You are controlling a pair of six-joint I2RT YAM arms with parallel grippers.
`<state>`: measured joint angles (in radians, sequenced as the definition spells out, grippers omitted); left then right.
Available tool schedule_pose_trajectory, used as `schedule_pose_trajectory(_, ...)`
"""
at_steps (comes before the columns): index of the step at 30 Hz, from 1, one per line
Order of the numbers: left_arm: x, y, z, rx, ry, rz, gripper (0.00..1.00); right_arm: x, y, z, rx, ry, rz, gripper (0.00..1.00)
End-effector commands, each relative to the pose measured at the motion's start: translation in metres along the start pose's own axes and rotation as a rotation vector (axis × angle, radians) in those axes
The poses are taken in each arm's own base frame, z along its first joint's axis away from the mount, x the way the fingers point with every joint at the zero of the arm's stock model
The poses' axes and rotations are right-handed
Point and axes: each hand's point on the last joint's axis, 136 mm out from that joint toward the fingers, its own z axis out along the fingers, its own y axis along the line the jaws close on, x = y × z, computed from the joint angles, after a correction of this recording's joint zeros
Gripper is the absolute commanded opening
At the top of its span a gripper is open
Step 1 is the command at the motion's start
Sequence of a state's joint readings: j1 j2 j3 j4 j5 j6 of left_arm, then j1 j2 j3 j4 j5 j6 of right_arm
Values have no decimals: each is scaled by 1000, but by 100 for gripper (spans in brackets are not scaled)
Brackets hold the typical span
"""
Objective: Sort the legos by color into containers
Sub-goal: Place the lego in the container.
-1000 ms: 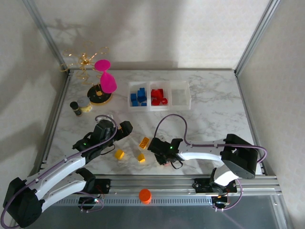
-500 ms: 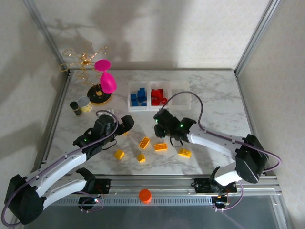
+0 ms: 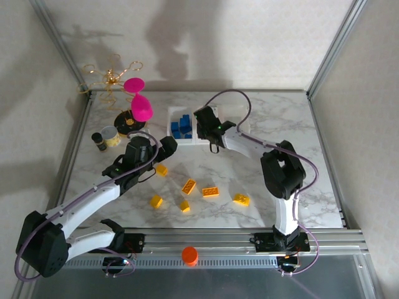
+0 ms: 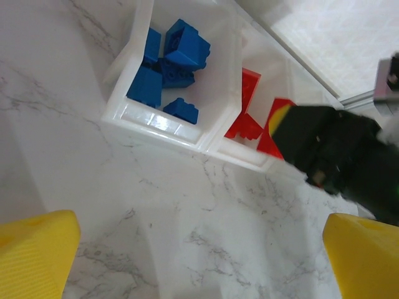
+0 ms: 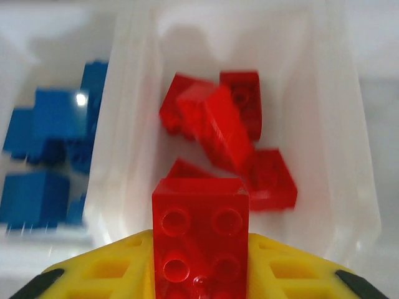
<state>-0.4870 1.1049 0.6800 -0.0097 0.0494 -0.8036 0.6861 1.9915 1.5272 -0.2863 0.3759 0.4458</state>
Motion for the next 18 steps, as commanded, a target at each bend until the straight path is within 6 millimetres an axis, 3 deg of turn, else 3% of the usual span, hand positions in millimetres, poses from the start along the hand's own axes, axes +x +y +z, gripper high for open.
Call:
schedule_pose_trajectory(1,-18,-17,3,44,-47,14,100,-39,-13,17,48,-112,-1,34)
schedule_pose_trajectory(3,-20,-20,6,45,-47,23,100,-47,-11,27,53,-131,-22,35)
schedule_pose_trajectory(8,-22,-26,8,62,-49,23,100,-66,-9,41,64,-141,-52,51)
schedule_pose_trajectory(14,-21,-29,5,69,-39,30,100,-81,-3,7,-12,-192,-41,55)
schedule_pose_trajectory(18,-18,-30,-1,74,-49,48,100,-72,3,-24,-88,-201,-38,58)
